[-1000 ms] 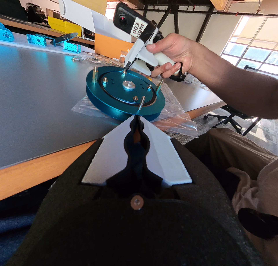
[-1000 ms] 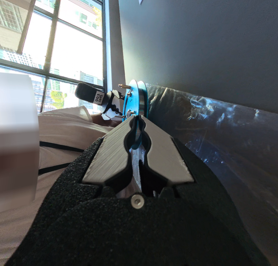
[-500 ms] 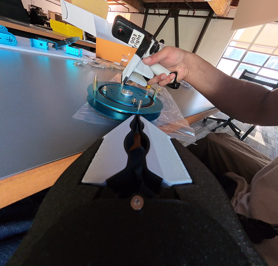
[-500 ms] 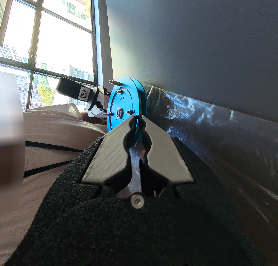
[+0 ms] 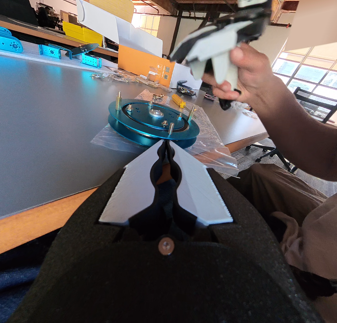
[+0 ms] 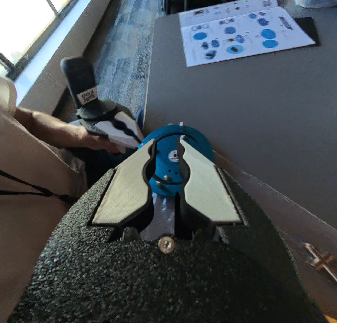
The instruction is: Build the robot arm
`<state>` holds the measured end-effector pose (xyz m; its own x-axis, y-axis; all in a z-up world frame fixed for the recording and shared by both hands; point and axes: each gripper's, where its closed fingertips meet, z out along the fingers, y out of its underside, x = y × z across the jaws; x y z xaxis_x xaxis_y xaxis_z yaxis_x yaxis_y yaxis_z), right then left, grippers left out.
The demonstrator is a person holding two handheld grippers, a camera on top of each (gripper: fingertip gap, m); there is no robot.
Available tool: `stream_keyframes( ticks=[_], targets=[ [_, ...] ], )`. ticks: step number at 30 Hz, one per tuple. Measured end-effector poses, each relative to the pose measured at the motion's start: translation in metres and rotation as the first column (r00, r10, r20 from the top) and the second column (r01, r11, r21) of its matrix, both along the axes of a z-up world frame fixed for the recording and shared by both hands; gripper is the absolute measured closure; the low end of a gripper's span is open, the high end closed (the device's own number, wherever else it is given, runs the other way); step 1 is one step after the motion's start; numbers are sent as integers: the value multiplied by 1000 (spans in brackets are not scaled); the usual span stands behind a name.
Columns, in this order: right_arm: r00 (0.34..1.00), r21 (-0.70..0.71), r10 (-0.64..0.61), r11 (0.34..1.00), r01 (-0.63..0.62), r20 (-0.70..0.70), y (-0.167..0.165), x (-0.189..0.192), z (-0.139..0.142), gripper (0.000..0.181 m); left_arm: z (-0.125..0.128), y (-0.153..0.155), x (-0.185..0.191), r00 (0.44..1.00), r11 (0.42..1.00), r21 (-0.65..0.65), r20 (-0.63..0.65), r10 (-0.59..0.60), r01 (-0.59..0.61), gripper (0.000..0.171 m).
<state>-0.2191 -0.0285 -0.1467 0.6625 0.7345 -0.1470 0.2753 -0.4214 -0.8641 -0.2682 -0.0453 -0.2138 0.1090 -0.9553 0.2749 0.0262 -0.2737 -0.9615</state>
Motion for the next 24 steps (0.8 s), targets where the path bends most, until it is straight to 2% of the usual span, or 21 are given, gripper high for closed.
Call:
stream_keyframes(
  ticks=[2,4,7,8,11,19,24],
  targets=[
    [992,25,36,999,-40,120,-17,-29,-21,150,0,0,0,1000,1000,-3,1,-2,2,171],
    [977,62,-17,998,3,212,-17,-42,-36,151,0,0,0,1000,1000,-5,0,-1,1,171],
    [967,58,-34,998,20,253,-19,-55,-47,154,0,-1,0,1000,1000,-2,-3,-1,1,171],
    [967,56,-40,998,27,250,-19,-58,-49,160,1,-2,1,1000,1000,-1,-4,-3,3,171],
    [948,36,-70,997,62,310,-14,-55,-61,165,1,-4,1,1000,1000,4,-9,-4,4,171],
    [963,11,-81,997,81,259,-12,-56,-61,178,1,-6,1,1000,1000,1,-13,-10,10,171],
    [976,37,-134,991,130,174,-11,-54,-49,179,4,-4,-3,1000,1000,20,-7,7,-7,171]
  ],
)
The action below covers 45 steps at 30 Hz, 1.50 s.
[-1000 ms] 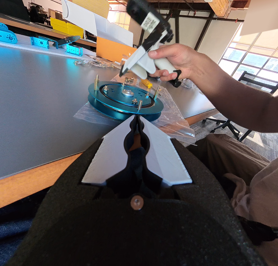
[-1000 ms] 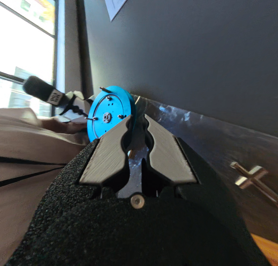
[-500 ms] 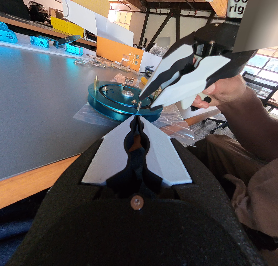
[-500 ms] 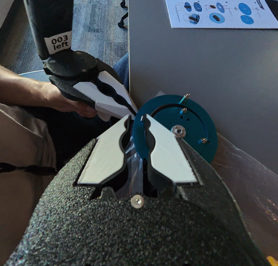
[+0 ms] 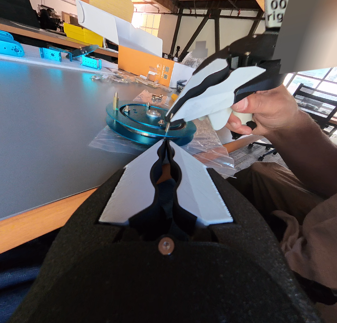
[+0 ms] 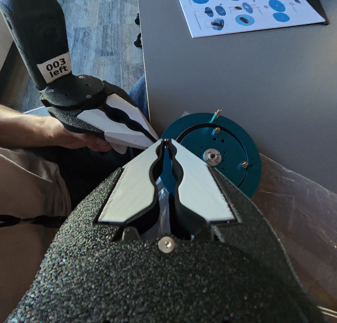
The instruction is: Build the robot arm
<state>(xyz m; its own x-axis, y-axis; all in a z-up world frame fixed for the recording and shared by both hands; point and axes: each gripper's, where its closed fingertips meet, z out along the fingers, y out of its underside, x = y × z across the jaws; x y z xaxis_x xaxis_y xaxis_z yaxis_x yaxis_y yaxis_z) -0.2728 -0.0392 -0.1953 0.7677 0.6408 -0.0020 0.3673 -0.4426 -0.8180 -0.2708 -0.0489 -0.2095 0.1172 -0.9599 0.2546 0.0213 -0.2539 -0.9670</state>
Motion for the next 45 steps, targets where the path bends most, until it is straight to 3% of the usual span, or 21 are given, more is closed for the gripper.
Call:
stream_keyframes(
  ticks=[6,10,14,17,20,22,23,25,31,34,38,45],
  targets=[
    [999,-26,-24,999,23,-34,-6,5,-3,179,11,9,-12,999,999,13,41,30,-30,171],
    [998,-36,-33,999,31,-54,-7,7,-3,178,17,5,-11,999,1000,18,44,11,-11,158],
    [998,-51,-35,998,32,-49,-12,10,-3,178,19,9,-7,999,993,113,-42,24,-19,152],
    [998,-46,-47,998,45,-42,-19,15,-3,178,29,23,-10,997,996,84,-81,2,5,151],
    [998,-33,-62,998,61,-32,-27,22,-3,178,34,37,-4,980,990,113,-191,-56,78,135],
    [997,-25,-67,997,67,-27,-31,26,-3,178,31,35,7,932,966,145,-327,-158,214,114],
    [997,-25,-69,997,68,-25,-32,27,-4,178,30,38,15,903,950,158,-383,-193,270,112],
    [997,-25,-69,997,69,-19,-33,29,-3,178,28,48,33,858,923,168,-454,-240,347,112],
    [999,-12,-49,999,49,10,-35,31,-4,178,15,51,76,660,782,-32,-517,-545,622,111],
    [999,-17,-44,999,44,4,-35,33,-4,178,16,49,83,588,706,-153,-447,-674,692,127],
    [999,-19,-44,999,44,3,-36,38,-3,178,-2,43,78,484,652,-229,-506,-714,722,132],
    [999,-31,-23,999,23,-26,-36,37,-4,178,-2,46,78,459,632,-323,-472,-753,704,151]
  ],
)
